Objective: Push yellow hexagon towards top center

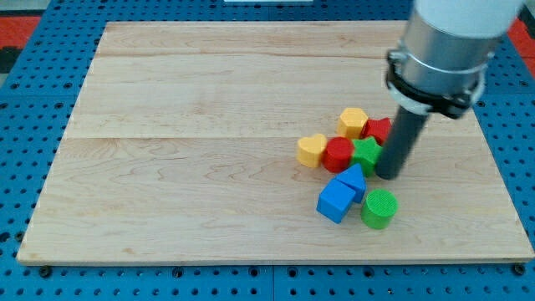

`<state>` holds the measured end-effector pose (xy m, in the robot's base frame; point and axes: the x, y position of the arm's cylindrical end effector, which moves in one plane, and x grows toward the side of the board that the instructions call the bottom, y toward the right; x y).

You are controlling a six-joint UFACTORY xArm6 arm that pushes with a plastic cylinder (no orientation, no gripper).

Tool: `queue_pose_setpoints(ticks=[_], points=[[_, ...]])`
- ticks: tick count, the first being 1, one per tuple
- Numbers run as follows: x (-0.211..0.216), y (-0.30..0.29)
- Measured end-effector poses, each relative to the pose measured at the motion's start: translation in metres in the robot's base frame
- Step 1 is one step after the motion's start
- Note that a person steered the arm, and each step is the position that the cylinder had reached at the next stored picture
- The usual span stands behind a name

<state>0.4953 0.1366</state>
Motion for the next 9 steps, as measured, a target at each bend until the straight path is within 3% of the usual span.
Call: queue_pose_setpoints(ticks=[2,5,6,7,8,9], points=[[-0.064,-0.051],[-0.067,0.005],[-0.095,0.007],[-0.148,-0.035],[-0.198,-0.031],[-0.207,-0.052]])
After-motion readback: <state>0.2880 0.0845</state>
